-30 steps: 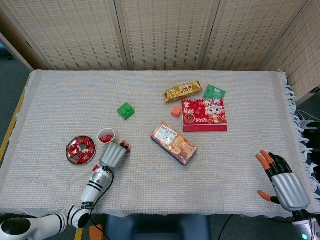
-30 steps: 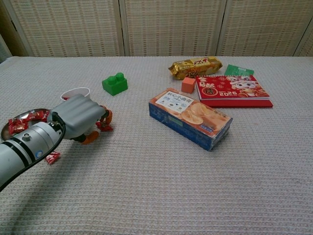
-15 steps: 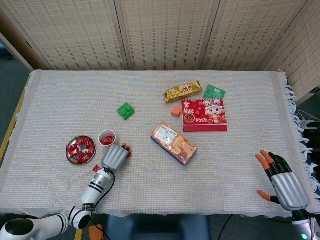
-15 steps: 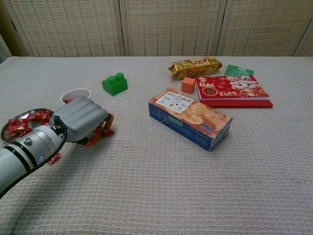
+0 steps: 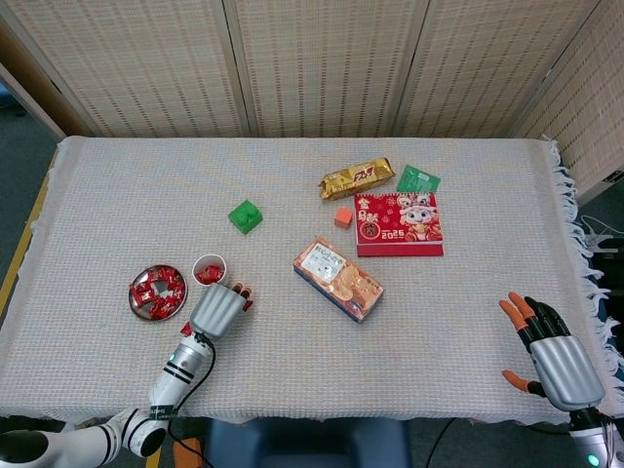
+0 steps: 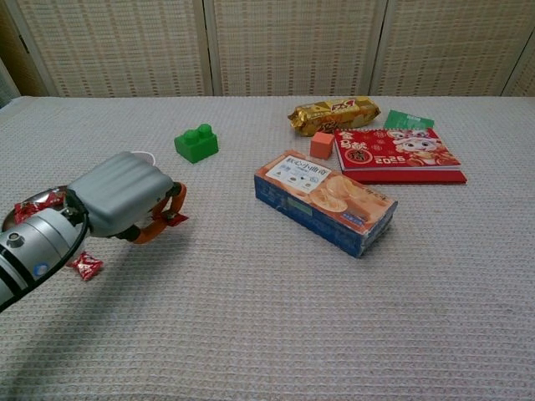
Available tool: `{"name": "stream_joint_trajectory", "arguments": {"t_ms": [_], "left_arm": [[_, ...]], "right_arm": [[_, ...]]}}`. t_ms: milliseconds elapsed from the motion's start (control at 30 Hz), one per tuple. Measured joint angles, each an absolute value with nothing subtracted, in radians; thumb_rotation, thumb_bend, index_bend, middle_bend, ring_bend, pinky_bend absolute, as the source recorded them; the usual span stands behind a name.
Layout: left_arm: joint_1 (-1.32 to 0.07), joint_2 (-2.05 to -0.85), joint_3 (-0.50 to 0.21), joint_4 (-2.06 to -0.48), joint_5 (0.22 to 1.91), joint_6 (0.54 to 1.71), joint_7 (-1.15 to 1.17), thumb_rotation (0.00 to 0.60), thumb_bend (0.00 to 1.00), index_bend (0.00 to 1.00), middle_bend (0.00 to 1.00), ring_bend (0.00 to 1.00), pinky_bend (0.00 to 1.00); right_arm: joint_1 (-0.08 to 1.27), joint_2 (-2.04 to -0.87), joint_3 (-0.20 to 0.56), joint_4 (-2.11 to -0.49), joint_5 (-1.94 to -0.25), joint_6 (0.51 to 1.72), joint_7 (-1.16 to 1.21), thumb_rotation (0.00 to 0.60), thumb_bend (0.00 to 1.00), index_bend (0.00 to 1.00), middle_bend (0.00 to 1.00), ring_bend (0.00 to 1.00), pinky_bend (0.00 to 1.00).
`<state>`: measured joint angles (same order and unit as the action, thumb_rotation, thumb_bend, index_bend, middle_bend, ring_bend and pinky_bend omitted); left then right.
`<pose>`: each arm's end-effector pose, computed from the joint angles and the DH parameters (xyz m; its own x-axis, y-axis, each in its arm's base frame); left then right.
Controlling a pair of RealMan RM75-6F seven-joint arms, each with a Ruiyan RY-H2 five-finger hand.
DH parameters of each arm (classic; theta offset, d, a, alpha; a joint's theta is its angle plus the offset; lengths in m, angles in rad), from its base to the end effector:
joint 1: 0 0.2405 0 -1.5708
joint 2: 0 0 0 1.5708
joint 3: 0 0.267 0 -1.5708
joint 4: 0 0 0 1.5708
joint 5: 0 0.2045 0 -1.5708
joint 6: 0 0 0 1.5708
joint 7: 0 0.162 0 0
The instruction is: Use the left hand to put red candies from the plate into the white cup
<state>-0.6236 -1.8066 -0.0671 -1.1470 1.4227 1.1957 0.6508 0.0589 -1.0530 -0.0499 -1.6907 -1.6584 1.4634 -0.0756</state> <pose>-0.1746 0.3279 -0.0667 0.7538 -0.1149 0.6469 0.5429 -0.4458 -0.7117 -0.2995 -0.1673 0.1559 0.4670 -0.1221 0.8758 -0.8813 -0.1451 0.4498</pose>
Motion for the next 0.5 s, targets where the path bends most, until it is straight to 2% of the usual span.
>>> {"name": "stream_joint_trajectory", "arguments": {"t_ms": [167,300,500], "left_arm": [[-0.605,-1.7,-0.083,-1.31,1.433,1.241,0.623,0.6,0.44,0.51,0.52,0.81,1.0],[-0.6,-1.59,-0.139,-1.422,1.409,1.258,0.611,0.6,0.44,0.5,0.52,0.81,1.0],[-0.606,-1.552,-0.18,-1.432,1.345,1.23,0.609,0.6,0.45,0.5,0.52,0.81,1.0]], "right_arm": [[0.061,-1.055,-0.05,-1.693,-1.657,1.457,-0.084,0.6,0.02,0.0,0.0,0.0,0.11],[0.061,-1.057,-0.047,-1.693,-1.651,1.457,-0.087,0.6,0.02,0.0,0.0,0.0,0.11],[0.062,-1.061,-0.045,-1.694,-1.646,1.452,-0.097,0.6,0.02,0.0,0.0,0.0,0.11]]}}
